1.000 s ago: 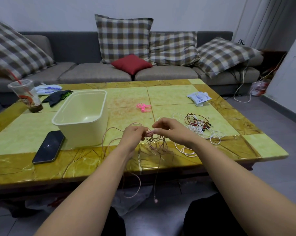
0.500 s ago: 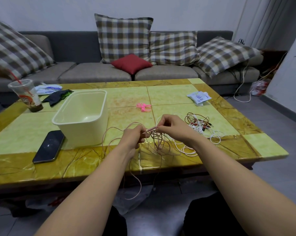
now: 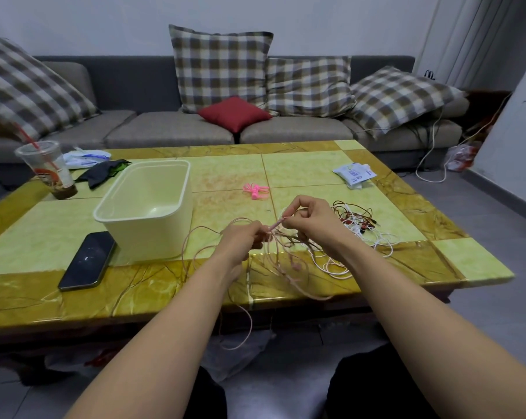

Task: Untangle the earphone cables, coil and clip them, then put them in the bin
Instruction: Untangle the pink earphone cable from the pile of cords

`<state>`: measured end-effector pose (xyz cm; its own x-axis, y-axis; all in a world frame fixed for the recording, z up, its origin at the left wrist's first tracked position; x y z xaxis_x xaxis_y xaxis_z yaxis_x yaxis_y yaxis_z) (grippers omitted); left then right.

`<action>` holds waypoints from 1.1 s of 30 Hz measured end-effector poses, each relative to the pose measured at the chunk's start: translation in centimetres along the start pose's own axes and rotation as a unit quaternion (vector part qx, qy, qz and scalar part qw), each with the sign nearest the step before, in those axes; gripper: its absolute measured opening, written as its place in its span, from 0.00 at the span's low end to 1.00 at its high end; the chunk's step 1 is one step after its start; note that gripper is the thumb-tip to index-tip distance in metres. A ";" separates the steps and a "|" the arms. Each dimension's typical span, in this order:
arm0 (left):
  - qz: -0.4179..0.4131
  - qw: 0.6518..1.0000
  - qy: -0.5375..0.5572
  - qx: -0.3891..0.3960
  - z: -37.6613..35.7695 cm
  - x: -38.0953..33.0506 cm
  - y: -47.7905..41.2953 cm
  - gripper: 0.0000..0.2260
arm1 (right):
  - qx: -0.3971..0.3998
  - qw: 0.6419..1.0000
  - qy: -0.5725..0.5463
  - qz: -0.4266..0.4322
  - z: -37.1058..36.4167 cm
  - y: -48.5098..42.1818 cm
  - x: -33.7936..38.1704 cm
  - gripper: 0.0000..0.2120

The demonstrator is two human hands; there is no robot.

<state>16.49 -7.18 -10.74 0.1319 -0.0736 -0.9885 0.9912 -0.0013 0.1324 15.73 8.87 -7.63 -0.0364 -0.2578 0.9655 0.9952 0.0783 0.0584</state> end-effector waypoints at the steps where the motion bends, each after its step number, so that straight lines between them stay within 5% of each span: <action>1: 0.006 1.000 -0.022 0.018 -0.2 0.2 0.1 0.07 | -0.013 0.999 0.037 -0.003 0.0 -0.1 -0.2 0.06; 6: 0.001 0.998 0.038 -0.047 0.0 -0.5 0.4 0.08 | -0.088 0.958 0.273 -0.027 0.9 -0.6 -1.4 0.07; 10: -0.015 0.995 0.047 -0.081 0.0 -0.8 0.8 0.07 | -0.048 0.968 0.247 -0.005 0.2 -0.3 -1.0 0.05; 18: 0.014 1.000 -0.023 -0.005 -0.5 -0.2 0.6 0.07 | -0.060 0.996 -0.068 0.025 0.5 -0.1 0.2 0.03; 22: -0.026 0.995 -0.077 -0.052 -0.5 -0.4 0.7 0.10 | -0.038 0.999 0.011 0.005 0.2 0.2 -0.2 0.10; 27: 0.012 0.997 0.021 -0.073 0.0 -0.3 0.5 0.12 | -0.052 0.997 0.062 0.003 0.2 0.3 -0.3 0.20; 33: 0.025 0.991 0.106 -0.083 -0.1 0.2 0.3 0.13 | 0.036 0.986 0.160 -0.028 -0.4 0.8 -0.3 0.10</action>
<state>16.82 -7.09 -10.94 0.1633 0.1422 -0.9763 0.9693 0.1615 0.1856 16.55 8.61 -7.95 -0.0490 -0.5531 0.8317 0.9831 0.1202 0.1378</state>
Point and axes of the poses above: each hand's wrist, its own y-axis away from the middle knuckle, its own z-axis out of the back of the hand, x = y × z, the point moved 4 cm from there along -y, towards the middle knuckle, and after that the axes turned 8 degrees about -z, right-handed, at the moved point
